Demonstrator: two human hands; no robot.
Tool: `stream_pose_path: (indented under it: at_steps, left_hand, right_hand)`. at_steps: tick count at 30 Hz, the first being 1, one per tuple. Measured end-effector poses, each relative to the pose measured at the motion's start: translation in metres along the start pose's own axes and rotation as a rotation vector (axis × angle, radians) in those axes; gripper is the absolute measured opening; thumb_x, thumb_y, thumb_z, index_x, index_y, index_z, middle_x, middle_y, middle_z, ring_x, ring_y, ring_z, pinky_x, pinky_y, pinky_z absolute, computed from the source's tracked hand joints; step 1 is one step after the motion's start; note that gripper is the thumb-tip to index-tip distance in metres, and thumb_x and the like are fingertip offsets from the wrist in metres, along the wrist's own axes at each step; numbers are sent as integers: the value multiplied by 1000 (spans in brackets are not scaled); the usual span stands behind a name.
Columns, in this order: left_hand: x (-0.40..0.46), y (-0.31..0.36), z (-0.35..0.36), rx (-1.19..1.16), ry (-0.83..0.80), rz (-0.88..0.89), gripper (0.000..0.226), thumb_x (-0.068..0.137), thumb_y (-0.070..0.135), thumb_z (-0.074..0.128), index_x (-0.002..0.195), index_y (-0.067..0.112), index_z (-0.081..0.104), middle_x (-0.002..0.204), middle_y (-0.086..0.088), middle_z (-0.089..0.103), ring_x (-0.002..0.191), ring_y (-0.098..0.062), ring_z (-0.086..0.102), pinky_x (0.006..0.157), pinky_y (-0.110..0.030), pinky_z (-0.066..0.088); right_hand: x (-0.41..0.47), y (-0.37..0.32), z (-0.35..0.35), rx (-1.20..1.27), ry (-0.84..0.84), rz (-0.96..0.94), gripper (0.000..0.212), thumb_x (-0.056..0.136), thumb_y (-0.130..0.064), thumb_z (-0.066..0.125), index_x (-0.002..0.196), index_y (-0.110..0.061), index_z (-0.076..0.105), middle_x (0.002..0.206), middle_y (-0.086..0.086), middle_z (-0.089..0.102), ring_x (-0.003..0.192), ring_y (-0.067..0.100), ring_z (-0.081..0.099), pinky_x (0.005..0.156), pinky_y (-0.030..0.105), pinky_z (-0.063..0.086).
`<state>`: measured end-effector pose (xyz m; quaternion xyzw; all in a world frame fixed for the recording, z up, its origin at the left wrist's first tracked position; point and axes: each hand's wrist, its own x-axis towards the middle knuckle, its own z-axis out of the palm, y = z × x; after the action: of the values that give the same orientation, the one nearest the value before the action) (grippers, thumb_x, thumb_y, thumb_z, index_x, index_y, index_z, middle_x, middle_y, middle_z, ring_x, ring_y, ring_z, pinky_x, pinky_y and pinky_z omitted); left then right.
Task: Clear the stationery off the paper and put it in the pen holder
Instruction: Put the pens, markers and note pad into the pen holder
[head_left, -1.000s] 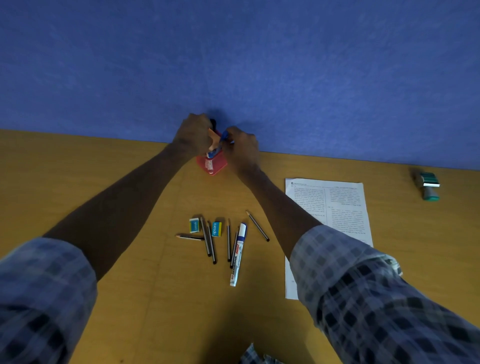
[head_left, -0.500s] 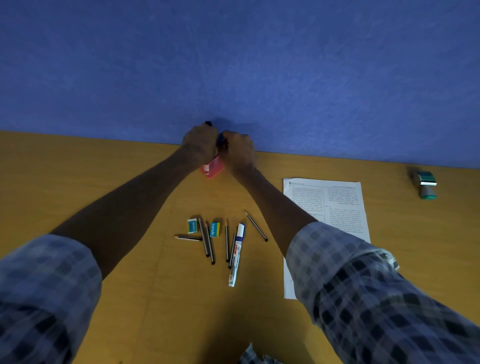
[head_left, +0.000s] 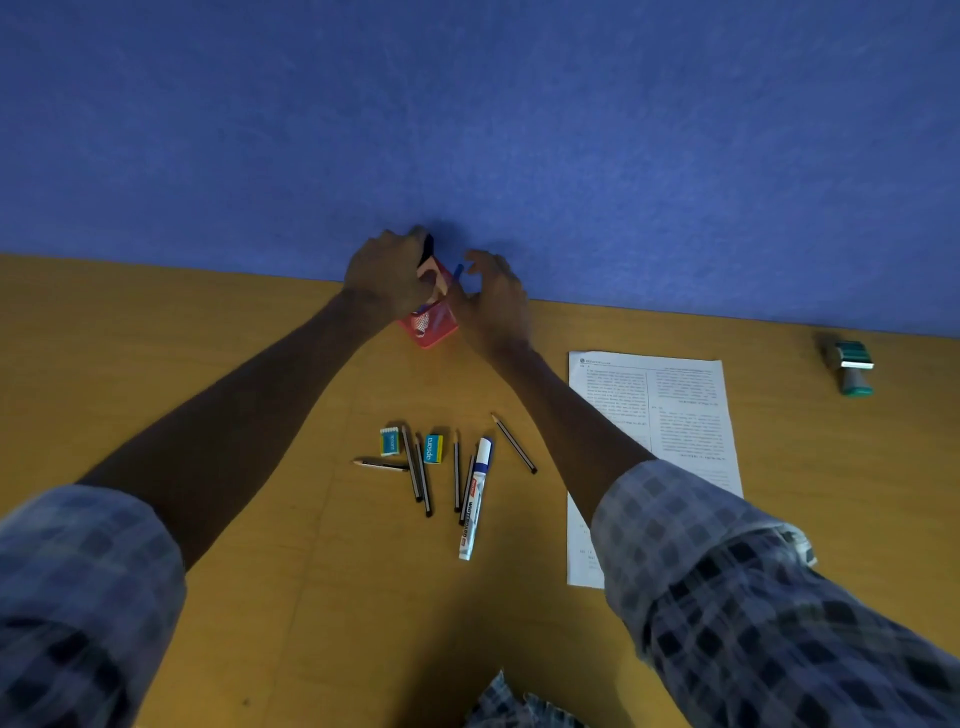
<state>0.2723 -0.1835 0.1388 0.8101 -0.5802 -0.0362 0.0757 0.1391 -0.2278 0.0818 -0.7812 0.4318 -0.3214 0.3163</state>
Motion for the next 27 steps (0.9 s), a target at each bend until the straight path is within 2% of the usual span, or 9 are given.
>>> stream_pose_path:
  at_steps: [3, 7, 9, 12, 15, 18, 21, 24, 27]
  left_hand:
    - [-18, -2, -3, 38, 160, 12, 42, 94, 34, 54, 125, 6, 51, 99, -21, 66, 89, -42, 64, 70, -41, 50]
    - [-54, -9, 6, -85, 295, -51, 30, 91, 38, 55, 99, 9, 62, 84, -16, 68, 78, -38, 65, 65, -37, 50]
    - [-81, -13, 23, -186, 209, -110, 28, 90, 37, 58, 97, 11, 65, 82, -12, 69, 75, -31, 66, 66, -37, 55]
    - [-118, -23, 51, -245, -15, -284, 28, 83, 36, 64, 103, 15, 67, 88, -6, 72, 84, -27, 67, 74, -37, 56]
    - [-146, -32, 70, -254, -138, -401, 39, 75, 41, 69, 109, 23, 67, 102, -3, 72, 99, -29, 66, 81, -37, 53]
    - [-163, -38, 80, -224, -230, -363, 53, 71, 42, 70, 121, 27, 63, 120, -3, 63, 108, -30, 61, 84, -38, 52]
    - [-170, -43, 89, -218, -321, -230, 54, 71, 37, 72, 123, 28, 62, 120, -5, 57, 105, -29, 61, 78, -33, 49]
    - [-171, -45, 94, -241, -306, -151, 53, 75, 24, 73, 126, 21, 62, 122, -7, 56, 105, -29, 61, 82, -34, 50]
    - [-171, -45, 95, -213, -257, -119, 44, 80, 26, 70, 124, 21, 63, 122, -5, 57, 105, -27, 61, 81, -35, 51]
  right_hand:
    - [-17, 7, 0, 27, 24, 14, 42, 94, -35, 60, 128, -11, 54, 124, 9, 57, 95, 25, 68, 70, 27, 50]
    - [-48, 14, 2, -16, -66, -19, 35, 90, -30, 64, 120, -13, 60, 115, 7, 64, 86, 23, 68, 71, 27, 50]
    - [-68, 16, 5, -50, -237, -4, 35, 86, -26, 66, 118, -14, 63, 116, 5, 65, 91, 21, 66, 74, 26, 48]
    - [-94, 16, 7, -115, -500, -17, 36, 85, -31, 67, 117, -15, 64, 119, 5, 64, 99, 21, 63, 85, 38, 54]
    - [-113, 16, 6, -184, -622, -47, 39, 81, -33, 67, 116, -15, 66, 118, 9, 63, 103, 27, 62, 87, 43, 53]
    - [-127, 20, 5, -207, -674, -42, 44, 77, -32, 72, 118, -20, 65, 122, 1, 61, 109, 23, 60, 93, 39, 50]
    - [-133, 24, 8, -250, -666, -91, 47, 77, -36, 73, 121, -21, 64, 122, 0, 59, 111, 20, 57, 96, 39, 46]
    - [-132, 26, 12, -287, -657, -131, 46, 80, -32, 72, 123, -19, 62, 123, 1, 59, 114, 20, 55, 99, 40, 41]
    - [-126, 26, 12, -275, -622, -124, 45, 80, -32, 72, 121, -17, 61, 121, 2, 61, 111, 22, 57, 97, 39, 41]
